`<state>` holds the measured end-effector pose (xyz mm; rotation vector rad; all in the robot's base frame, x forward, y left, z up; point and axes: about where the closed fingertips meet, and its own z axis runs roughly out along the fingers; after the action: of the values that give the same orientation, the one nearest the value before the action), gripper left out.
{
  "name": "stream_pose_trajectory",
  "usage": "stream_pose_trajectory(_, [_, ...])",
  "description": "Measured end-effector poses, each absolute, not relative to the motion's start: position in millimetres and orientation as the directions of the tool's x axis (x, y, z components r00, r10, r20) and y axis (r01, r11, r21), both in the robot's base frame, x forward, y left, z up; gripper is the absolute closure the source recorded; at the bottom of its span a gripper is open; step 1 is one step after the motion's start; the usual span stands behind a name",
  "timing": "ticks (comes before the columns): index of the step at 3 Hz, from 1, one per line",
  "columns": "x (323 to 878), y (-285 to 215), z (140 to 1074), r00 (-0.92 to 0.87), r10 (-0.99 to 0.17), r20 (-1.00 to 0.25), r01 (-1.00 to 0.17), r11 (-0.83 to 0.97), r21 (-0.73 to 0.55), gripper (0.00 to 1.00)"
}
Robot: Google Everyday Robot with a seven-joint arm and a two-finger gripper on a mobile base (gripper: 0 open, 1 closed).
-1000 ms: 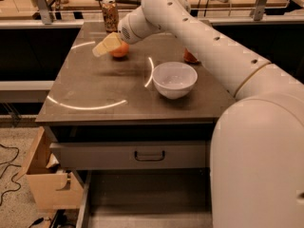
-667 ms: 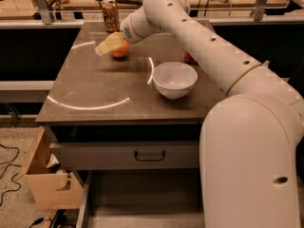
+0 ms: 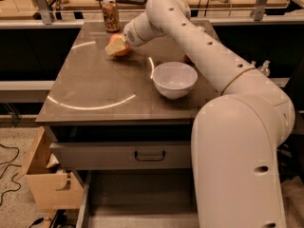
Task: Place orange into middle drawer
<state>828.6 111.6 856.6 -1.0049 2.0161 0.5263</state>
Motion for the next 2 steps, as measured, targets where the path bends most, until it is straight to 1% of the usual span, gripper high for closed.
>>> stream_pose_trajectory(2, [827.8,117.2,851.8,-0.361,-0.471,-0.805,-0.807,0.591,0.016,0.88])
